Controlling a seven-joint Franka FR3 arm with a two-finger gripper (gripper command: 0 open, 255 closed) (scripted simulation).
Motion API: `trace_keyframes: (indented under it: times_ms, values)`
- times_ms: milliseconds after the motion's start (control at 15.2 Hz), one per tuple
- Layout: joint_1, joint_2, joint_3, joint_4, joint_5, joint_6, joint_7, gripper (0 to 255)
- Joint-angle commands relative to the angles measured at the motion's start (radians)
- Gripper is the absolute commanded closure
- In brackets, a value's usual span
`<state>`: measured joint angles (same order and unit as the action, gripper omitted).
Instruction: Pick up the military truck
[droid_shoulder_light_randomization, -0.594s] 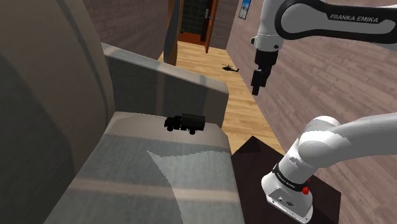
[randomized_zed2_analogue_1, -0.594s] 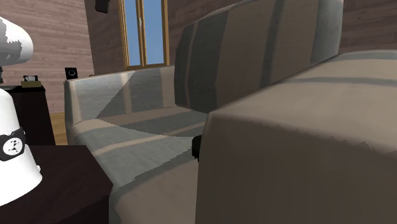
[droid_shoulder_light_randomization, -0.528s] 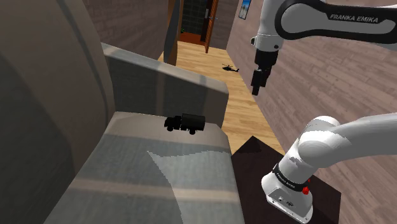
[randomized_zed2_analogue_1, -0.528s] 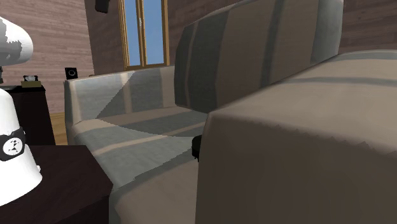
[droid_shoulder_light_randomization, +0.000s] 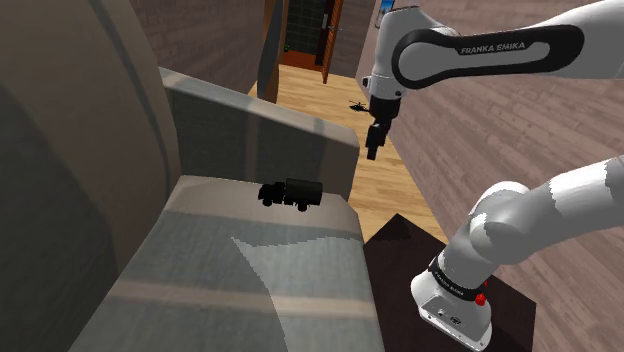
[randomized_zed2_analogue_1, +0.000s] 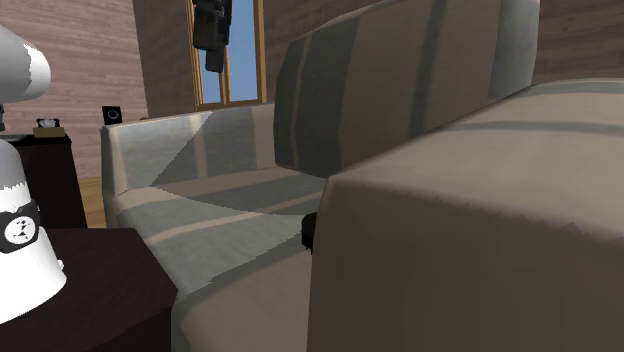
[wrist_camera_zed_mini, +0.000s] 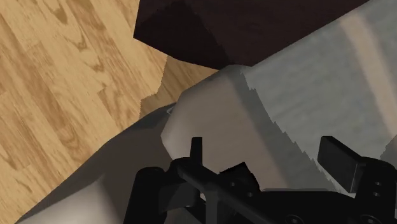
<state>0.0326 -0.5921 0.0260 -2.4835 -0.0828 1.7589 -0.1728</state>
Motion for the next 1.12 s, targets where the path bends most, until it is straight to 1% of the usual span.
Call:
trace_keyframes:
  times_ms: [0,528,792,1056]
  values:
    - [0.007,0.066,-0.01,0.003,-0.004,0.077,-0.034,0]
    - [0.048,0.345,-0.014,0.066,0.009,0.334,-0.14,0]
    - [0.066,0.49,-0.007,0.127,0.019,0.438,-0.194,0]
    - [0.082,0.633,0.005,0.205,0.03,0.522,-0.247,0]
